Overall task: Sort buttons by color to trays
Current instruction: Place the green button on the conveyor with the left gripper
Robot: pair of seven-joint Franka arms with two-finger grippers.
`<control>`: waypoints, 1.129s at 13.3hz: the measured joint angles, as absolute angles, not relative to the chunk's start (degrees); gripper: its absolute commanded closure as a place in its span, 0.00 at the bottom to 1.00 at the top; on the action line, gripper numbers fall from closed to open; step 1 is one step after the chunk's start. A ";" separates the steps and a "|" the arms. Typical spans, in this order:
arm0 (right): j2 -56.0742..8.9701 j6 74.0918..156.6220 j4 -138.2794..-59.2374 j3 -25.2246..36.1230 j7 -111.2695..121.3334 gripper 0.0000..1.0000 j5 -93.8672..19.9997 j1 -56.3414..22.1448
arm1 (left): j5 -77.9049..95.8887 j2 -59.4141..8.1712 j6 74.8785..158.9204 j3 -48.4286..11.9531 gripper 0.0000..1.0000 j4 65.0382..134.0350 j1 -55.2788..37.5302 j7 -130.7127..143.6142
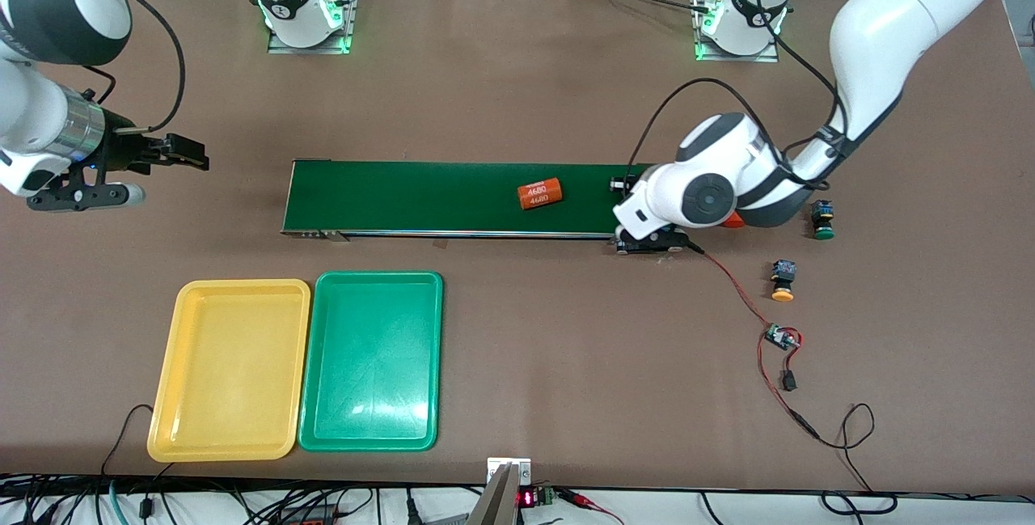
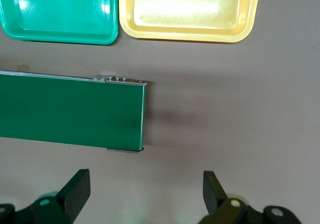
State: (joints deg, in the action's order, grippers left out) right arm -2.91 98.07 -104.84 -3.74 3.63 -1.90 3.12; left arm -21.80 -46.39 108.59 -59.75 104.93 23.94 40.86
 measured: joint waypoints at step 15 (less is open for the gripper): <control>7.73 109.44 -121.84 -5.21 -14.59 0.00 -2.37 -10.14 | -27.50 -45.03 86.94 -65.26 0.00 89.18 38.73 37.29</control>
